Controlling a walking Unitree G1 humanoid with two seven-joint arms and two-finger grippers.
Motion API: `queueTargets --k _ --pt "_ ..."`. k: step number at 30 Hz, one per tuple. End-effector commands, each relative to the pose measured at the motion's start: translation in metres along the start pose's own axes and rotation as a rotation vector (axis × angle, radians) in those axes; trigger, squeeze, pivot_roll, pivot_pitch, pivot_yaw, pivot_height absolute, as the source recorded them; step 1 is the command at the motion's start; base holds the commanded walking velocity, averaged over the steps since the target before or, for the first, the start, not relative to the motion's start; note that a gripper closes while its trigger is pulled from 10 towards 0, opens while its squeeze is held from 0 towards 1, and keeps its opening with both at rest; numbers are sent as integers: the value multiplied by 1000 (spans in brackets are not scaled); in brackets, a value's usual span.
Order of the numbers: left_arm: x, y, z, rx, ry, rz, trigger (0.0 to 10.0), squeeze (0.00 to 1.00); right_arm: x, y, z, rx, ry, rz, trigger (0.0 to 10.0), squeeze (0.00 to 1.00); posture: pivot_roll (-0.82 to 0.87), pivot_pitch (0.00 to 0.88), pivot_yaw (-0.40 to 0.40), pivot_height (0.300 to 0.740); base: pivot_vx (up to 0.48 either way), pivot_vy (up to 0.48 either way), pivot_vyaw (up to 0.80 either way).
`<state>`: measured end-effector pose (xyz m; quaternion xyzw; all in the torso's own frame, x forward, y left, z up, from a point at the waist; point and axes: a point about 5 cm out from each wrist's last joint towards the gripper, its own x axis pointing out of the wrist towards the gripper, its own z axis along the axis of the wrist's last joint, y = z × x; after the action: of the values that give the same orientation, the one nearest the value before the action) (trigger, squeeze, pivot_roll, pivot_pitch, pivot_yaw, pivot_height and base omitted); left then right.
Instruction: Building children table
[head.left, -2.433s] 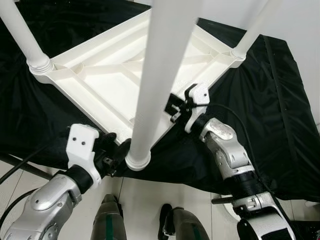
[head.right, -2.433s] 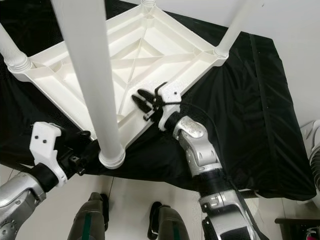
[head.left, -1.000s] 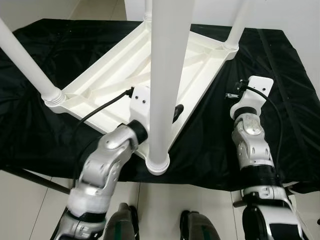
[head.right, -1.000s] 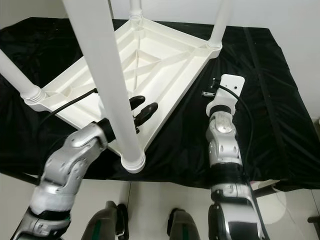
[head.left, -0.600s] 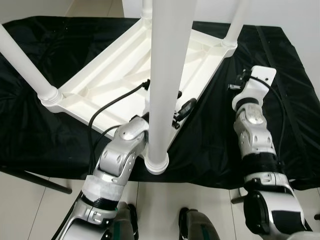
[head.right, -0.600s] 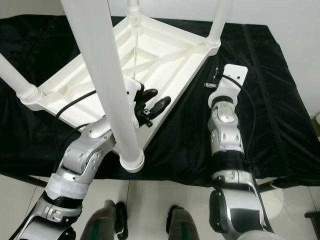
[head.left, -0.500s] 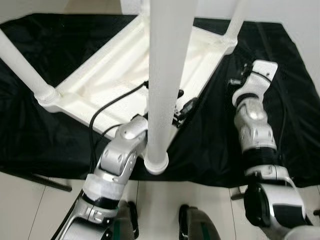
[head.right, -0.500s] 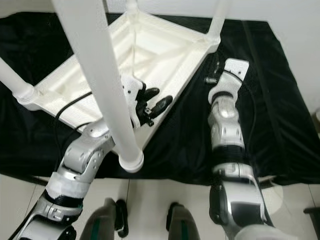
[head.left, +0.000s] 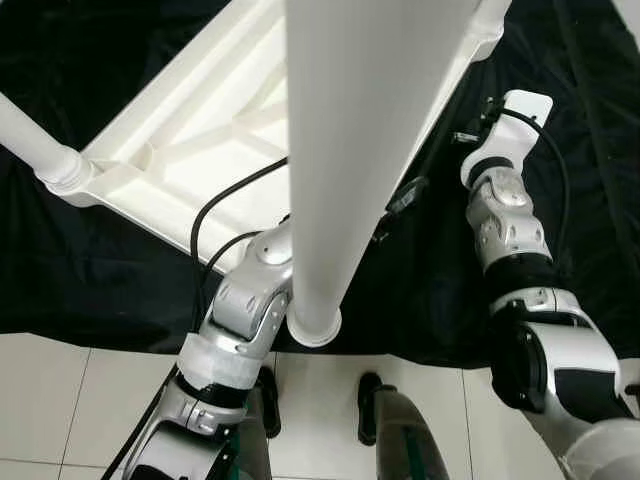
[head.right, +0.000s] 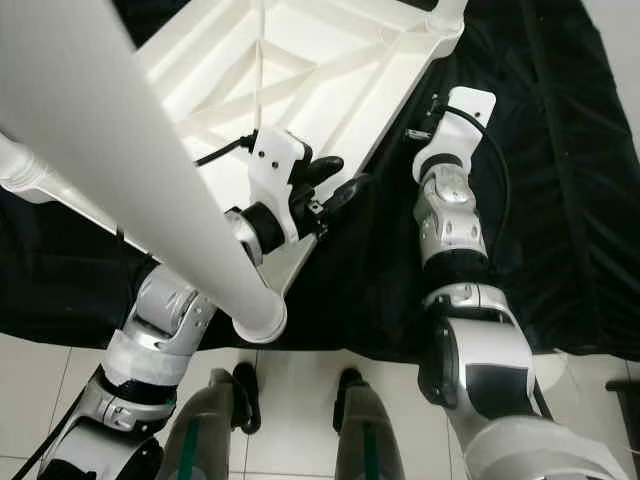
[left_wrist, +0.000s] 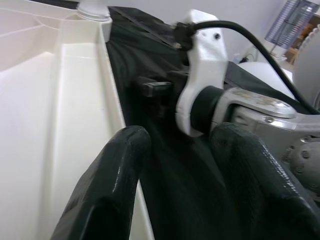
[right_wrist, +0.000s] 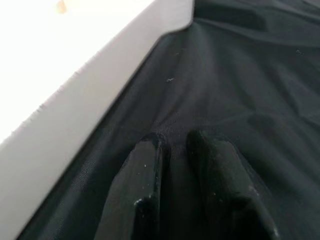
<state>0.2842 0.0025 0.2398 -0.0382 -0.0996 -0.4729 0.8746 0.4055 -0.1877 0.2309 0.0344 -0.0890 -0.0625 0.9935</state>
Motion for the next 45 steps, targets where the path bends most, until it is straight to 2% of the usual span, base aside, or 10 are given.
queueTargets --k 1,6,7,12,15,20,26,33,38,45 --pt "3 -12 3 -1 -11 -79 10000 0 -2 3 -11 2 38 24 10000 0 27 374 55 740 0 0 0" --pt "9 -20 11 -3 -39 -105 10000 0 1 22 -12 -34 61 165 10000 0 34 368 53 740 0 0 0" --pt "12 -25 13 -4 -45 -115 10000 0 1 32 -12 -67 55 242 10000 0 36 365 51 740 0 0 0" --pt "16 -31 16 -17 -58 -125 10000 0 1 41 -12 -102 54 315 10000 0 43 353 41 740 0 0 0" --pt "21 -38 20 -25 -81 -130 10000 0 -2 58 -12 -141 38 437 10000 0 50 340 29 740 0 0 0" --pt "26 -43 23 -38 -98 -127 10000 0 -8 78 -12 -145 17 587 10000 0 51 313 18 740 0 0 0" --pt "31 -48 28 -41 -120 -132 10000 0 -12 91 -13 -141 18 692 10000 0 49 304 13 740 0 0 0" --pt "32 -50 27 -51 -121 -135 10000 0 -15 97 -14 -133 6 745 10000 0 43 303 19 740 0 0 0" --pt "33 -50 28 -47 -121 -140 10000 0 -12 100 -6 -103 -44 688 10000 0 30 300 27 740 0 0 0" --pt "37 -54 29 -48 -130 -156 10000 0 -14 116 2 -76 -85 701 10000 0 21 298 34 740 0 0 0"
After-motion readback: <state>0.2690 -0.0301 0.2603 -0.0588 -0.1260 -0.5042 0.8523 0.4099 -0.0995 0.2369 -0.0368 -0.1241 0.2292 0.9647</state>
